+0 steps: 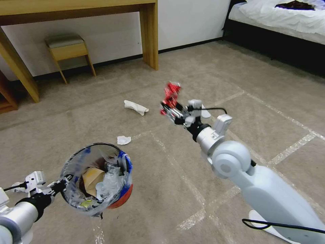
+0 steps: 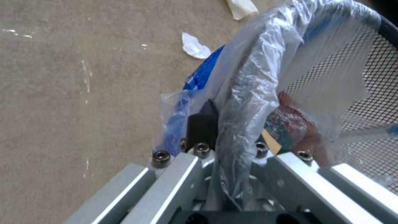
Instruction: Pick up the trash bin and place the garbage on the floor into it.
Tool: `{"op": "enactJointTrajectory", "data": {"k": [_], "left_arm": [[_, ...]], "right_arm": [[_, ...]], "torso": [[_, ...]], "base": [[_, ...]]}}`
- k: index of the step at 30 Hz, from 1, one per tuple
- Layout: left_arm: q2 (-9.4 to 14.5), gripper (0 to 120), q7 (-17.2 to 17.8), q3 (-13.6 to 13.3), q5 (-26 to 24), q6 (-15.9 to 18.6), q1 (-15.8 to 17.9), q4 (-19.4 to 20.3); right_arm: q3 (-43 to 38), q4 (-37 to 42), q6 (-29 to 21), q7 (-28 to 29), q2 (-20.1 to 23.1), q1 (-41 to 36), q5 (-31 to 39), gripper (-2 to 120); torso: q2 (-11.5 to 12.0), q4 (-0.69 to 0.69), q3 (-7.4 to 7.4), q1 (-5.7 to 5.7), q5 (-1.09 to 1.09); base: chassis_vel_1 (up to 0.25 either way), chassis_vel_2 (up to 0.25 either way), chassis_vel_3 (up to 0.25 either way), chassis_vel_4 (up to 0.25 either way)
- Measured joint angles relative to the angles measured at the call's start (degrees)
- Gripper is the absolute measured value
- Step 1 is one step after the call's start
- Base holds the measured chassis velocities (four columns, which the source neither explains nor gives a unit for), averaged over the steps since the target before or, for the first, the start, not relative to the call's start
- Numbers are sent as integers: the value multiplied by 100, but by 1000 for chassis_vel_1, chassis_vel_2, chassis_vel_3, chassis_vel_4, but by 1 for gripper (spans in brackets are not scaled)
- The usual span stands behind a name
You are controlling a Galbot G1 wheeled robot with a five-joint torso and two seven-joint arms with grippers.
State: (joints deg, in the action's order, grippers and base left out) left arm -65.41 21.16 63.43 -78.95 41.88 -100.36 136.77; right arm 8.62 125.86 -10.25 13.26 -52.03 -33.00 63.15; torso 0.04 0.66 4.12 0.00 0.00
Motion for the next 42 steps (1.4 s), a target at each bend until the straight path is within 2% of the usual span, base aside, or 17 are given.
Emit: {"op": "enactJointTrajectory", "data": {"k": [7, 8, 10, 12, 16, 23, 29, 42], "left_arm": [[76, 1, 57, -60, -94, 26, 51, 24], [95, 1, 74, -67, -111, 30, 53, 24], [103, 1, 77, -67, -118, 30, 53, 24], [146, 1, 116, -40, -195, 31, 66, 37], [173, 1, 140, 1, -247, 31, 83, 41], [171, 1, 150, -2, -273, 31, 168, 33], [195, 1, 153, -1, -294, 31, 178, 16], [218, 1, 153, -5, -312, 30, 217, -28]], "right_arm": [[814, 282, 55, 25, -139, 812, 808, 48], [1110, 340, -30, 169, -246, 1172, 1048, 48], [1199, 348, -66, 216, -281, 1278, 1111, 48], [1759, 337, -313, 593, -521, 1831, 1370, 48], [2401, 220, -548, 882, -643, 2151, 1395, 48], [3117, 113, -763, 1205, -806, 2298, 1418, 48], [3504, 65, -817, 1286, -776, 2304, 1291, 48], [3844, 5, -832, 1334, -716, 2319, 1068, 48]], "torso": [[0, 0, 0, 0, 0], [0, 0, 0, 0, 1], [0, 0, 0, 0, 1], [0, -1, 0, 0, 2], [0, 0, 1, 0, 2], [0, 1, 1, 0, 1], [0, 1, 0, 0, 1], [0, 0, 0, 0, 0]], "base": [[0, 0, 0, 0], [0, 0, 0, 0], [0, 0, 0, 0], [0, 0, 0, 0], [0, 0, 0, 0], [0, 0, 0, 0], [0, 0, 0, 0], [0, 0, 0, 0]]}}
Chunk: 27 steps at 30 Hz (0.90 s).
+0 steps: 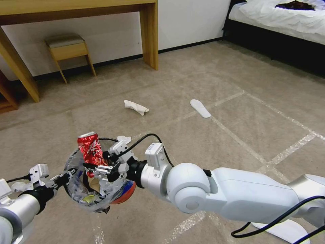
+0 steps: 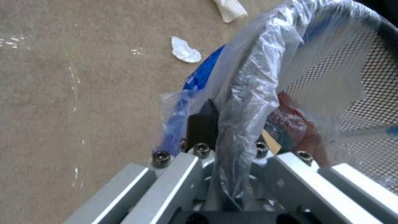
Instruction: Pick up the trash bin and place the garbage on the floor into it.
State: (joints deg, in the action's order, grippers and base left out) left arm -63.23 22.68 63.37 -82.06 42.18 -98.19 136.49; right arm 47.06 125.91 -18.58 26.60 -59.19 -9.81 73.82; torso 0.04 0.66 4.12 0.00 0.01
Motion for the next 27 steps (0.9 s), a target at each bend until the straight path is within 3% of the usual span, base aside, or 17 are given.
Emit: {"op": "enactJointTrajectory", "data": {"k": [18, 27], "left_arm": [[-20, 1, -5, -7, 2, -5, -17, -2], [-43, 1, -13, -4, 9, -5, -19, -7]], "right_arm": [[35, -117, 48, -20, -179, -9, -141, 50], [52, -329, 66, -19, -387, 30, -249, 85]], "torso": [[0, 0, 0, 0, 0], [0, 0, 0, 0, 0]], "base": [[0, 0, 0, 0], [0, 0, 0, 0]]}}
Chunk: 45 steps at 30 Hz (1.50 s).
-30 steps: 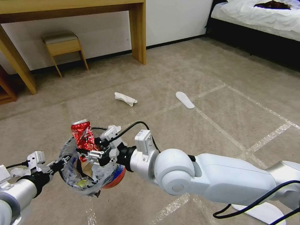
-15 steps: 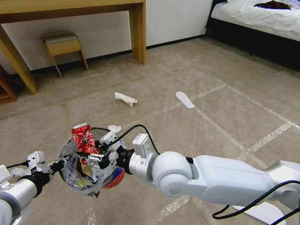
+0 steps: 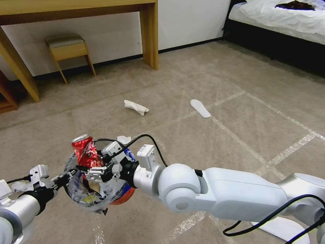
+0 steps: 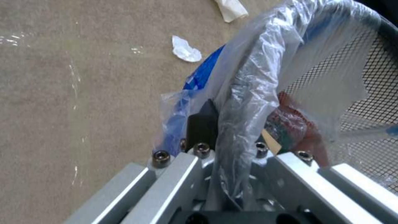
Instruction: Pick up the trash bin and place the garbage on the floor into it.
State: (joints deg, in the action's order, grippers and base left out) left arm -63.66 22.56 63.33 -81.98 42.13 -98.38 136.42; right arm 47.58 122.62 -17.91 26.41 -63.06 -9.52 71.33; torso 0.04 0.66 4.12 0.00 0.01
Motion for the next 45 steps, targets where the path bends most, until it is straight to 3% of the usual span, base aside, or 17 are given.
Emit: {"op": "enactJointTrajectory", "data": {"k": [6, 28, 43, 45], "left_arm": [[4, 1, -4, 1, 2, 0, 10, -21], [39, 1, -12, -17, 2, -1, 81, -143], [8, 1, -13, 80, 21, 1, -6, -84], [-1, 1, -13, 139, 32, 1, -37, -66]], "right_arm": [[2, -58, 33, -37, -20, 20, -49, 99], [-393, -18, 136, -203, -25, 50, -118, 100], [-1955, 141, 499, -624, 215, 13, -23, 100], [-2748, 70, 619, -783, 485, -202, -52, 100]], "torso": [[0, 0, 0, 0, 0], [0, 0, 0, 0, -1], [0, 0, 0, 0, -1], [0, 0, 0, 0, -1]], "base": [[0, 0, 0, 0], [0, 0, 0, 0], [0, 0, 0, 0], [0, 0, 0, 0]]}}
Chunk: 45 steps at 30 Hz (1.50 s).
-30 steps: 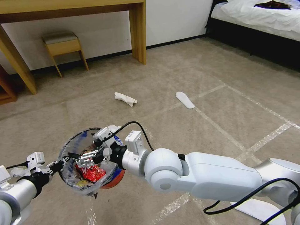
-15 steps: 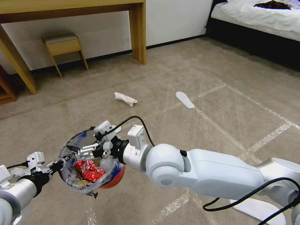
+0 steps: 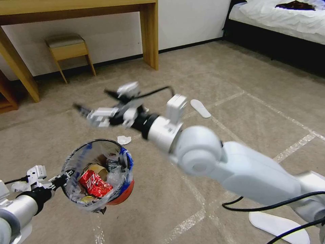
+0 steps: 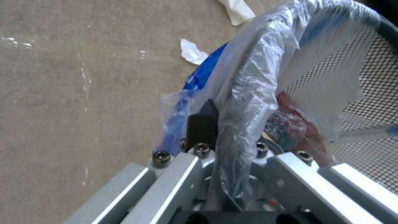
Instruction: Pick up the trash bin and place the garbage on the floor into it.
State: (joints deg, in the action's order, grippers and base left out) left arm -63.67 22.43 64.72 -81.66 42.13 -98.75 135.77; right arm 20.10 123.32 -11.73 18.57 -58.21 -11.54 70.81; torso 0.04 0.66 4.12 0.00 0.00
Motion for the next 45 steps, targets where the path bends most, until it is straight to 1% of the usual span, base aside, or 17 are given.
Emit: {"op": "enactJointTrajectory", "data": {"k": [2, 4, 5, 7, 8, 10, 11, 12, 13, 15, 17, 18, 21, 27, 34, 41, 45], "left_arm": [[-9, 1, 0, 15, 5, 0, -8, 3], [-32, 1, 0, 36, 31, 0, -17, 8], [-32, 1, 0, 36, 31, 0, -17, 8], [-68, 1, -5, 67, 71, 0, -23, 16], [-68, 1, -5, 67, 71, 0, -23, 16], [-101, 1, -61, 97, 199, -10, -37, 16], [-101, 1, -61, 97, 199, -10, -37, 16], [-115, 1, -83, 122, 248, -20, -49, 12], [-135, 1, -93, 142, 269, -27, -51, 12], [-146, 1, -99, 152, 286, -30, -51, 12], [-184, 1, -152, 188, 430, -47, -45, 5], [-184, 1, -152, 188, 430, -47, -45, 5], [-221, 1, -166, 238, 486, -60, -46, -11], [-260, 1, -136, 305, 552, -63, -83, -47], [-439, 1, -161, 460, 797, -88, -137, -123], [-608, 1, -274, 471, 1036, -129, -211, -126], [-633, 1, -313, 446, 1080, -144, -214, -129]], "right_arm": [[-336, -43, 61, -79, 105, -152, -66, 100], [-922, -141, 282, -227, 294, -557, -373, 100], [-922, -141, 282, -227, 294, -557, -373, 100], [-1525, -304, 705, -354, 532, -1258, -1030, 100], [-1525, -304, 705, -354, 532, -1258, -1030, 100], [-2063, -420, 923, -406, 683, -1836, -1467, 100], [-2063, -420, 923, -406, 683, -1836, -1467, 100], [-2527, -516, 1088, -439, 736, -2253, -1744, 100], [-2894, -591, 1260, -487, 744, -2595, -2032, 100], [-3087, -616, 1349, -509, 741, -2789, -2205, 100], [-3838, -566, 1466, -542, 655, -3622, -2823, 100], [-3838, -566, 1466, -542, 655, -3622, -2823, 100], [-4562, -420, 1534, -608, 480, -4475, -3289, 100], [-4994, -344, 1745, -646, 294, -5131, -3669, 100], [-5331, -361, 1937, -587, -36, -5753, -4036, 100], [-5351, -383, 1991, -511, -341, -6010, -4206, 100], [-5359, -385, 1997, -496, -484, -6094, -4265, 100]], "torso": [[0, 1, 0, 0, -1], [0, 0, -1, 0, 0], [0, 0, -1, 0, 0], [0, 0, -1, 0, -2], [0, 0, -1, 0, -2], [0, 1, 0, 0, -2], [0, 1, 0, 0, -2], [0, 1, 0, 0, -2], [0, 1, -1, 0, -1], [0, -1, 0, 0, -1], [0, 0, -1, 0, -1], [0, 0, -1, 0, -1], [0, 3, -1, 0, 0], [0, -1, -1, 0, 1], [0, 0, 0, 0, 1], [0, -1, 0, 0, 1], [0, 0, 0, 0, 2]], "base": [[0, 0, 0, 0], [0, 0, 0, 0], [0, 0, 0, 0], [0, 0, 0, 0], [0, 0, 0, 0], [0, 0, 0, 0], [0, 0, 0, 0], [0, 0, 0, 0], [0, 0, 0, 0], [0, 0, 0, 0], [0, 0, 0, 0], [0, 0, 0, 0], [0, 0, 0, 0], [0, 0, 0, 0], [0, 0, 0, 0], [0, 0, 0, 0], [0, 0, 0, 0]]}}
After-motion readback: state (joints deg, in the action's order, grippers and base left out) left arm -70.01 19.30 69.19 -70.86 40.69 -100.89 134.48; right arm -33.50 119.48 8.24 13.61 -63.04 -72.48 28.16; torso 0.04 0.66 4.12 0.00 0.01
